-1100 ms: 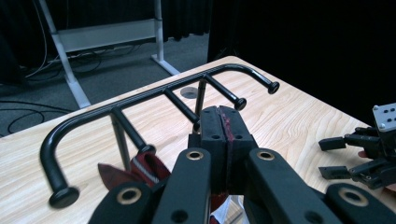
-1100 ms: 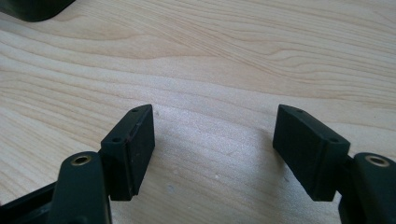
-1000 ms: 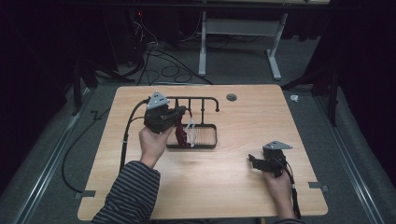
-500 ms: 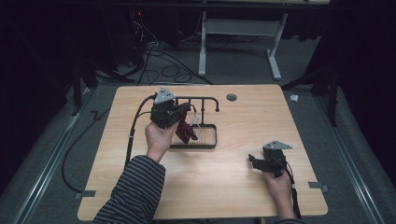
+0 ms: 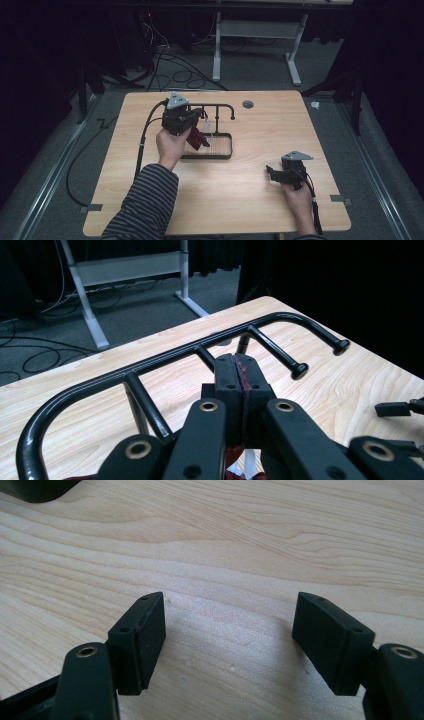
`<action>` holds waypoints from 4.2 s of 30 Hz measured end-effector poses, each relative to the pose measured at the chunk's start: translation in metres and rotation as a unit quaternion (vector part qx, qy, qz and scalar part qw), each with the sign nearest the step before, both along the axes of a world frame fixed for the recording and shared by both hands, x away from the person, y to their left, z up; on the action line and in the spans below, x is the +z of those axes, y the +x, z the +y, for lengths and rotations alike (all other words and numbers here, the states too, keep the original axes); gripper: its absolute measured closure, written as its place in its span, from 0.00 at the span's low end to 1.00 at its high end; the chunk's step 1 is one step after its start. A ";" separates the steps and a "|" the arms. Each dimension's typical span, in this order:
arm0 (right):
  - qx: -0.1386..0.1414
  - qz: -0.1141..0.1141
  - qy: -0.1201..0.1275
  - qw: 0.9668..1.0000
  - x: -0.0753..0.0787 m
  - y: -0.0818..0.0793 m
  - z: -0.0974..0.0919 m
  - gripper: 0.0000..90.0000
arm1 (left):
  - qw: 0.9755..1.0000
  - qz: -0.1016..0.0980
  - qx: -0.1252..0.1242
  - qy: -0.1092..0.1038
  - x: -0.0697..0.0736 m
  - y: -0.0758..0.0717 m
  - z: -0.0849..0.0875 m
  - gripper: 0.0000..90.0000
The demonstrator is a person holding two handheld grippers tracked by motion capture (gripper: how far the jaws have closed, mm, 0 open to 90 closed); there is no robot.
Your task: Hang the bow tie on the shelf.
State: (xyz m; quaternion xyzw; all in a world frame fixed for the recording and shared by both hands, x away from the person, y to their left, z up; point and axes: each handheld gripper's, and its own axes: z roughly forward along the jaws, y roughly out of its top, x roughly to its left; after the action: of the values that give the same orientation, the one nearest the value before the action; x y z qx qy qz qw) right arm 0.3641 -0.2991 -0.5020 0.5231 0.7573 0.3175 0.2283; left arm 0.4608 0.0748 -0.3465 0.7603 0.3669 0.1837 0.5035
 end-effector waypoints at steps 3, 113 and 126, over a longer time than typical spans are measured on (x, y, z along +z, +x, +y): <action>0.000 0.000 0.000 1.000 0.000 0.000 0.000 0.34 | 1.000 0.001 0.002 0.004 -0.002 0.001 -0.001 0.99; -0.001 0.000 0.001 1.000 0.000 0.000 0.000 0.34 | 0.999 0.013 0.047 0.007 -0.023 -0.072 0.102 0.78; -0.001 0.000 0.001 1.000 0.000 0.000 0.000 0.34 | 0.998 0.023 0.059 0.002 -0.032 -0.079 0.113 0.78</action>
State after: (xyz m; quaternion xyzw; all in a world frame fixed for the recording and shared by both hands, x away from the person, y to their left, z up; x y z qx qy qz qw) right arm 0.3640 -0.2989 -0.5020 0.5237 0.7567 0.3178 0.2283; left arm 0.3814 0.1883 -0.3788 0.7422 0.4225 0.1959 0.4820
